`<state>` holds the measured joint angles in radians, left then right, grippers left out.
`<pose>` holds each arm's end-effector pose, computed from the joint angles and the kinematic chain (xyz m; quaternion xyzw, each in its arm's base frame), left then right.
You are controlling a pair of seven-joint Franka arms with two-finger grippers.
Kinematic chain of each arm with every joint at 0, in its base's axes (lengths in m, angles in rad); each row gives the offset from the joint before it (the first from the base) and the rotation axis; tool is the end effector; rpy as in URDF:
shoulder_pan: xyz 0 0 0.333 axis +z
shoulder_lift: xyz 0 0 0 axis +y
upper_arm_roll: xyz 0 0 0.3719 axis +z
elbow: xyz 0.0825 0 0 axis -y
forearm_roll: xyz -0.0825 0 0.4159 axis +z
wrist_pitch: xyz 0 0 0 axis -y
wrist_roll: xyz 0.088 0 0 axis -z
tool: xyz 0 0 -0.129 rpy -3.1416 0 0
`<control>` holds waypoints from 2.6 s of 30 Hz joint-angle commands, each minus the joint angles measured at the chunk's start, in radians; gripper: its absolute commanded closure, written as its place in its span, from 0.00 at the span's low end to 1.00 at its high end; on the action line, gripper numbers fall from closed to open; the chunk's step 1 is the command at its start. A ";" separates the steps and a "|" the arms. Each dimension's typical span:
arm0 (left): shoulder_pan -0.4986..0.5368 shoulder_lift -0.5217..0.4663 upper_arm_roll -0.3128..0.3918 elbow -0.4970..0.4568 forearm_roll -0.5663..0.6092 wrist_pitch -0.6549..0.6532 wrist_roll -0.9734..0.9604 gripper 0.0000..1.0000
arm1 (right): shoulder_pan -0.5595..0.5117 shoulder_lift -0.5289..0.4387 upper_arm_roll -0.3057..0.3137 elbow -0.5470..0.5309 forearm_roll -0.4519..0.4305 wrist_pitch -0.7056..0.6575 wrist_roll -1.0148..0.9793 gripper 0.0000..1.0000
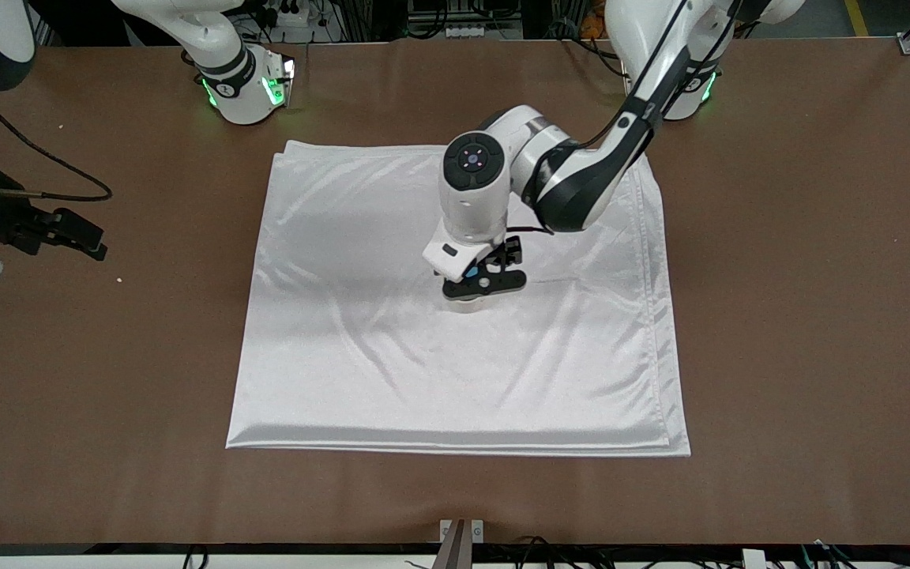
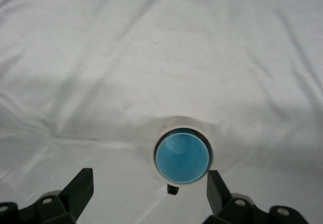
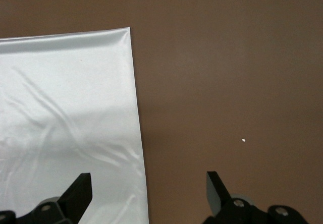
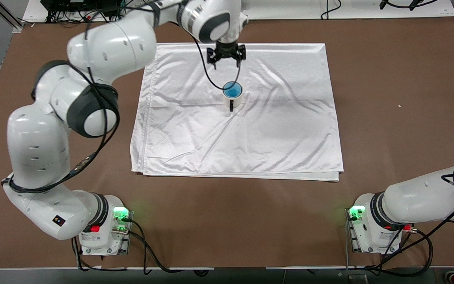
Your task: Place blue cup into white mug on cloth
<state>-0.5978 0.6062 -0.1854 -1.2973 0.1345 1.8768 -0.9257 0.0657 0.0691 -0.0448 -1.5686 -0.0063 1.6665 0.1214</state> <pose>0.5875 -0.5195 0.4078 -0.9977 -0.0661 -0.0030 0.0137 0.6200 0.0132 0.6265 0.9986 -0.0499 0.0147 0.0037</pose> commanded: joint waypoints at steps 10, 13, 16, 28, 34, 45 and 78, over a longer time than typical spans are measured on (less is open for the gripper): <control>0.162 -0.403 -0.009 -0.368 -0.004 -0.034 0.198 0.00 | -0.006 -0.043 0.020 -0.047 0.000 0.007 -0.009 0.00; 0.185 -0.466 -0.008 -0.418 -0.045 -0.033 0.251 0.00 | -0.006 -0.043 0.020 -0.047 0.000 0.007 -0.009 0.00; 0.222 -0.520 -0.008 -0.454 -0.062 -0.034 0.301 0.00 | -0.007 -0.045 0.020 -0.047 0.000 0.004 -0.011 0.00; 0.374 -0.614 0.003 -0.433 -0.148 -0.120 0.533 0.00 | -0.009 -0.048 0.019 -0.047 -0.003 0.001 -0.012 0.00; 0.423 -0.608 0.004 -0.355 -0.150 -0.148 0.561 0.00 | -0.009 -0.049 0.019 -0.048 -0.006 -0.001 -0.012 0.00; 0.458 -0.582 0.035 -0.249 -0.160 -0.182 0.628 0.00 | -0.007 -0.055 0.019 -0.048 -0.006 -0.017 -0.012 0.00; 0.357 -0.557 0.195 -0.215 -0.162 -0.245 0.769 0.00 | -0.004 -0.066 0.022 -0.050 -0.006 -0.034 -0.012 0.00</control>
<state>-0.2274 0.0359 -0.0157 -1.5393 -0.0226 1.6628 -0.2057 0.0665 0.0375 -0.0320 -1.5911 -0.0059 1.6391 0.1167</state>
